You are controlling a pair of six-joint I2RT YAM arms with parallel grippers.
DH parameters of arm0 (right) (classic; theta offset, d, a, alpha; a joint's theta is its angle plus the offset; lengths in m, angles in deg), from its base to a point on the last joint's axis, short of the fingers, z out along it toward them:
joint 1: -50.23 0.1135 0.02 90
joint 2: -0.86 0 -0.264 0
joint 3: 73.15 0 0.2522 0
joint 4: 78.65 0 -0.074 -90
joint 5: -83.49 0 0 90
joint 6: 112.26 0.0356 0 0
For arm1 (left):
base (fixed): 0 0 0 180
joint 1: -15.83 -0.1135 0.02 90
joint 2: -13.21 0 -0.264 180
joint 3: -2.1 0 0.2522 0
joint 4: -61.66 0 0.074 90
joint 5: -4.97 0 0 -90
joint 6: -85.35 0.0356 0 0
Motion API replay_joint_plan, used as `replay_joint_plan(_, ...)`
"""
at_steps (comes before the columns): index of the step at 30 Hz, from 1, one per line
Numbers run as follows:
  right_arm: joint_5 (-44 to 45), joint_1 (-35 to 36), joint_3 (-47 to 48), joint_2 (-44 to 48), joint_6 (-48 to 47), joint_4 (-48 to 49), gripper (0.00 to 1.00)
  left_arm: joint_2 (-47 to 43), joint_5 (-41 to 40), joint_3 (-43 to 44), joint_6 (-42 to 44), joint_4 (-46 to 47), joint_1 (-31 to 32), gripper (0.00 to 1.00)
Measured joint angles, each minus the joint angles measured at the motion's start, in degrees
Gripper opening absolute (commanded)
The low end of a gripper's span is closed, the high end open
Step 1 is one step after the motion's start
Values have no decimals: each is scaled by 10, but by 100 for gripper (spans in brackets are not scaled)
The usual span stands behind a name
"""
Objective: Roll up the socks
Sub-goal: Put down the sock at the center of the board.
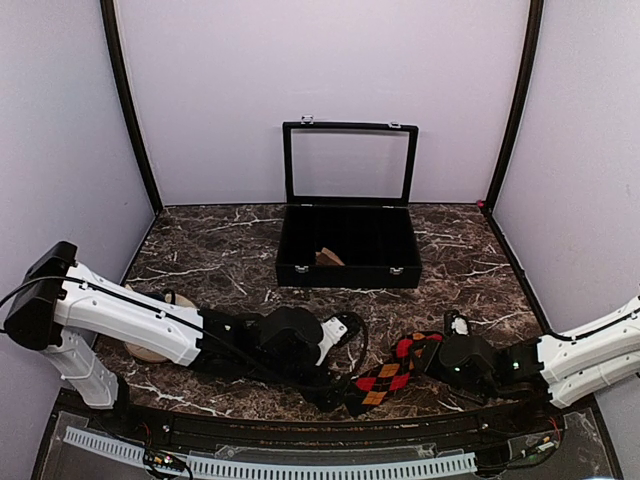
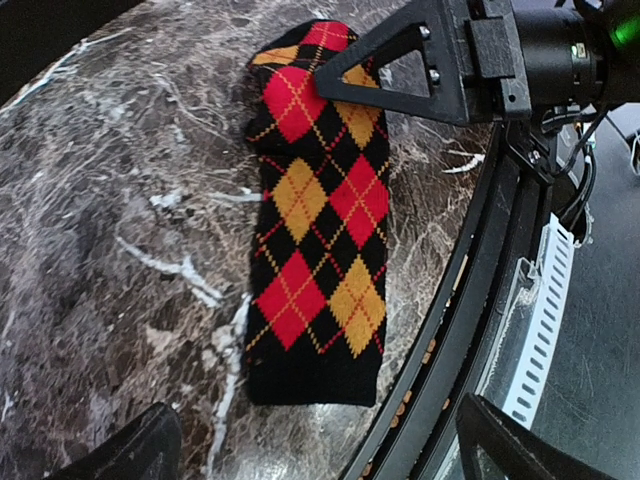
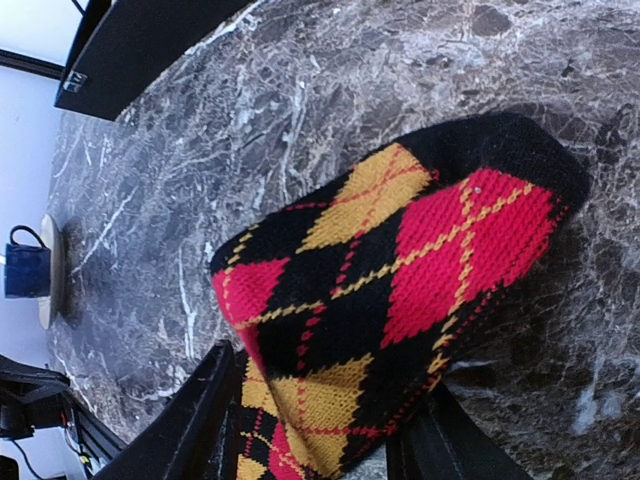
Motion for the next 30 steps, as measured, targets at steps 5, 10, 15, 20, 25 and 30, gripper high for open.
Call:
replay_joint_plan(5, 0, 0, 12, -9, 5, -25, 45, 53, 19, 37, 31, -1, 0, 94)
replay_joint_plan(10, 5, 0, 26, -11, 12, -53, 46, 101, 25, 62, 52, -8, 0, 93)
replay_joint_plan(15, 15, 1, 38, -11, 12, -71, 46, 140, 4, 90, 63, -30, 0, 93)
replay_joint_plan(20, 18, 1, 43, -11, 12, -86, 46, 173, -35, 121, 66, -69, 0, 91)
replay_joint_plan(25, 22, 1, 46, -11, 9, -96, 46, 200, -75, 149, 62, -108, 0, 91)
replay_joint_plan(30, 26, 1, 57, -11, 1, -103, 46, 215, -110, 179, 51, -142, 1, 91)
